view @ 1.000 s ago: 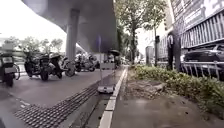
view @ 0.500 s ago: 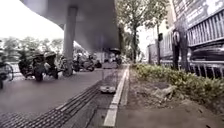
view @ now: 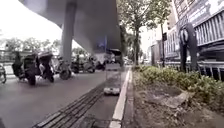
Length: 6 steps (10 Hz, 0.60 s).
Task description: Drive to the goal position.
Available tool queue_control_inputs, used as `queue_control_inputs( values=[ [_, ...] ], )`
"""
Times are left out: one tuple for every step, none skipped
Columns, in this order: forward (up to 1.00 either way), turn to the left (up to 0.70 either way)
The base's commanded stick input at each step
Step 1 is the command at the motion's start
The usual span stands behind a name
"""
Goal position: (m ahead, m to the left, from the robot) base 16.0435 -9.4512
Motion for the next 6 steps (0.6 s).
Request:
queue_control_inputs(
  values=[
    [0.70,0.01],
    [0.70,0.01],
    [0.70,0.01],
    [0.70,0.01],
    [0.70,0.01],
    [0.70,0.01]
  ],
)
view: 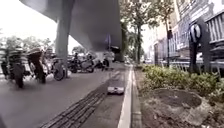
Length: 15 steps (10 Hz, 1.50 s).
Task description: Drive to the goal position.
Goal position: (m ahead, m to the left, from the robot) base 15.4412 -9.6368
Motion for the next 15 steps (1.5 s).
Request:
queue_control_inputs(
  values=[
    [0.70,0.01],
    [0.70,0.01],
    [0.70,0.01],
    [0.70,0.00],
    [0.70,-0.08],
    [0.70,-0.14],
    [0.70,-0.14],
    [0.70,-0.14],
    [0.70,-0.14],
    [0.70,-0.09],
    [0.70,-0.03],
    [0.70,0.01],
    [0.70,0.01],
    [0.70,0.01],
    [0.70,0.01]
  ],
)
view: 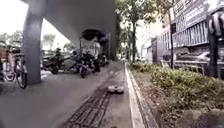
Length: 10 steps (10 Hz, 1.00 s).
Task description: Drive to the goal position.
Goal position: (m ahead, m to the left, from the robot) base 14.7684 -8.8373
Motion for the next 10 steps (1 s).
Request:
queue_control_inputs(
  values=[
    [0.70,0.01],
    [0.70,0.01],
    [0.70,0.01],
    [0.70,0.01],
    [0.70,0.01],
    [0.70,0.01],
    [0.70,0.01],
    [0.70,0.01],
    [0.70,0.01],
    [0.68,0.01]
  ],
)
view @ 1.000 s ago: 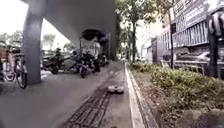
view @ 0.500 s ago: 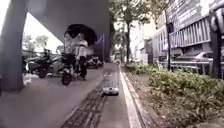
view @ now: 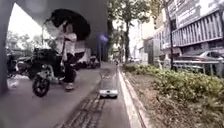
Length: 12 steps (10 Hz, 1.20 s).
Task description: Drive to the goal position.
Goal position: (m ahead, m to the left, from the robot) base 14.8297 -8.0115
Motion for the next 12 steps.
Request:
queue_control_inputs(
  values=[
    [0.45,0.03],
    [0.45,0.03],
    [0.45,0.03],
    [0.45,0.03],
    [0.45,0.03],
    [0.45,0.03],
    [0.03,0.01],
    [0.03,0.01],
    [0.03,0.01],
    [0.03,0.01],
    [0.03,0.01],
    [0.03,0.01]
  ],
)
